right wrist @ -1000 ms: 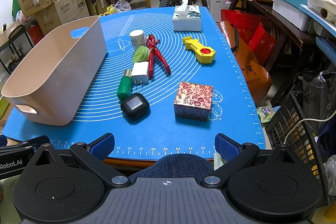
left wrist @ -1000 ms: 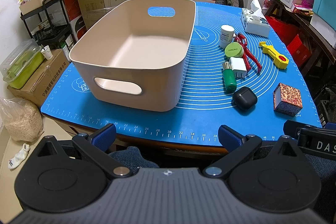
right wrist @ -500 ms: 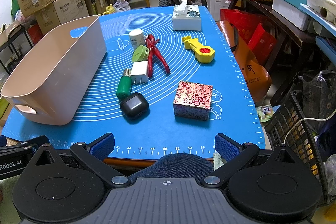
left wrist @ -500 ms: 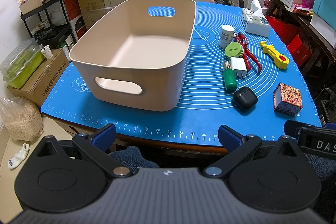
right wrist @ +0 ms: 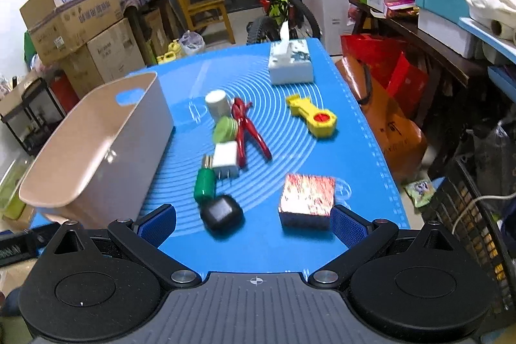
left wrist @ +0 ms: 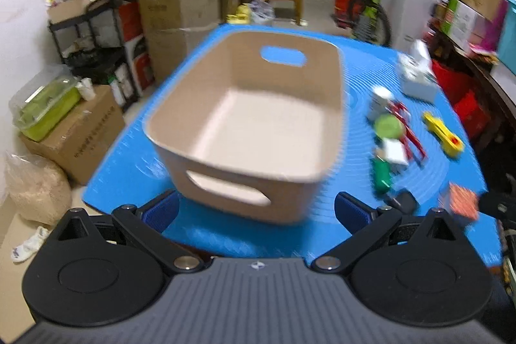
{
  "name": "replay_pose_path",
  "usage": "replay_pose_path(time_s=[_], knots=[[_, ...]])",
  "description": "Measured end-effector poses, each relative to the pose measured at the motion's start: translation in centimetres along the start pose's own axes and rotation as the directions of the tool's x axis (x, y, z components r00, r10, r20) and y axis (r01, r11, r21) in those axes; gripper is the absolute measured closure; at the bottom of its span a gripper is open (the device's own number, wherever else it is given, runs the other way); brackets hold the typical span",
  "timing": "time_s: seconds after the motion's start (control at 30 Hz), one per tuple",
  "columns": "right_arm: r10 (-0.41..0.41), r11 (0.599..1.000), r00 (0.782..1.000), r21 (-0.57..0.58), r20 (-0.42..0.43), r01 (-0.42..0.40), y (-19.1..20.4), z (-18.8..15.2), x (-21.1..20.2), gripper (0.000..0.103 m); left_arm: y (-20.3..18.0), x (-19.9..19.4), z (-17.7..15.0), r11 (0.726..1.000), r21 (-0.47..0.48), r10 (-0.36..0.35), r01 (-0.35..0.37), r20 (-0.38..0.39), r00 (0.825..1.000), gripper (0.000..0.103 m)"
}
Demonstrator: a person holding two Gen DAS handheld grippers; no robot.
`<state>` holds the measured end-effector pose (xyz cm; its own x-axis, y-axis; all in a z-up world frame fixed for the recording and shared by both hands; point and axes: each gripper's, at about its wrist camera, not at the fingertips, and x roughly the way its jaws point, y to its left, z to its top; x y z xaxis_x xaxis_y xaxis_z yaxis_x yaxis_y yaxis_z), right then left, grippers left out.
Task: Organize rigid objects
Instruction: 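Grasp the bin rim with the left tool while the right tool grasps the floral box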
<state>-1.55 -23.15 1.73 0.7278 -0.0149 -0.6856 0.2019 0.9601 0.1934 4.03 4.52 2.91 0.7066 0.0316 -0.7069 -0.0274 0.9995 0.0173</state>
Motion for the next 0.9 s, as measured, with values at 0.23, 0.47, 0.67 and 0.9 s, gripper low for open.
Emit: replay_pose_path(time_s=[0.23,0.47,0.67,0.9], knots=[[-0.047,0.997,0.999,0.054,-0.026,0.048,-1.3,2.8,3.1,0.003,4.9,4.2,4.2,0.997,-0.046,0.059,-0.060,-0.020,0.998,0.002],[-0.105,0.990,0.993,0.086,-0.052,0.109,-3.2,2.9,6.8,0.003,8.4,8.4,5.6,0.995,-0.033,0.088,-0.089,-0.040,0.995,0.014],[-0.148,0.984,0.979,0.081,-0.139,0.160,-3.5,2.5,10.1,0.003,9.7,10.5,5.4,0.992,-0.078,0.095,-0.102,-0.083,0.992,0.019],[-0.195,0.979,0.957,0.011,-0.217,0.202,-2.3,2.1,12.7,0.007,10.2,12.1,5.1,0.995,-0.087,0.030,-0.041,-0.127,0.992,0.034]])
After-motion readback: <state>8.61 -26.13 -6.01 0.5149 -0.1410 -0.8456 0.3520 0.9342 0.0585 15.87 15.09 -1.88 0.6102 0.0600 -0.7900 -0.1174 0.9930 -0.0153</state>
